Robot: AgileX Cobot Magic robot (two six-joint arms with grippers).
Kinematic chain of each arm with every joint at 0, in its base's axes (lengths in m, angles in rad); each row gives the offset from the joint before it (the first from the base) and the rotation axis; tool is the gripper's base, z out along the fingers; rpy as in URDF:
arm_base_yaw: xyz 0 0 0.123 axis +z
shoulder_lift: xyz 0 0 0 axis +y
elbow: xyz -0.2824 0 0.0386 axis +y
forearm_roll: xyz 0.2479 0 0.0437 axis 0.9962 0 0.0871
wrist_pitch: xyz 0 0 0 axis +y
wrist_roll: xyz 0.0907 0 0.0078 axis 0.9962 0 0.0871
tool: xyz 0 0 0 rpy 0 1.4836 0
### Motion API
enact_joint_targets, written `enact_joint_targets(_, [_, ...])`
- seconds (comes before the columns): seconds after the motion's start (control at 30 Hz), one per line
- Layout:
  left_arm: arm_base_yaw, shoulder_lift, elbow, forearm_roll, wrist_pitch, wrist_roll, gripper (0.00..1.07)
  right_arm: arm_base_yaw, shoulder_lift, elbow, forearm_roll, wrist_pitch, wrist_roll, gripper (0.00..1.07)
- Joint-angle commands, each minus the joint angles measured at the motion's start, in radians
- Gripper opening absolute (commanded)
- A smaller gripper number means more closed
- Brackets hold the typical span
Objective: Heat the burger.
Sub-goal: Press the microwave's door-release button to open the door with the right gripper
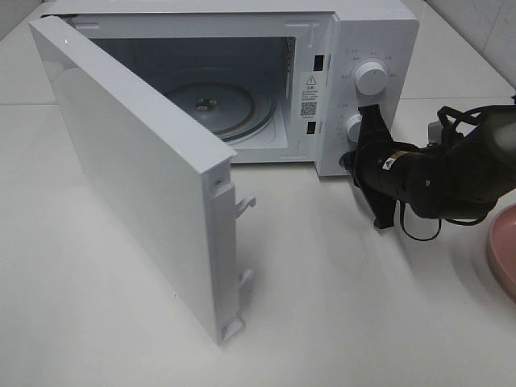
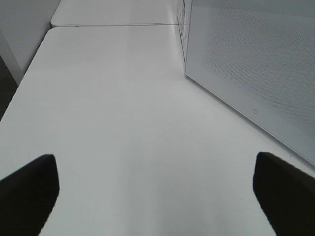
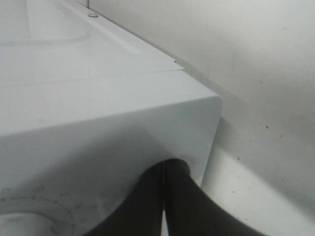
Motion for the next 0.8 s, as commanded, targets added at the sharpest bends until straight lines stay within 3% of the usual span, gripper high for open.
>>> enact_joint_targets(0.03, [-0.006,-0.018,0.003,-0.004,-0.008,0.001,1.05,-0.022,-0.026,0.013,0.014,-0.147,0.024,0.0])
enact_joint_targets(0.8, [-0.006,-0.018,0.003,-0.004,-0.008,0.001,1.05,-0.01,-0.053,0.102,-0.056,-0.131,0.078,0.0])
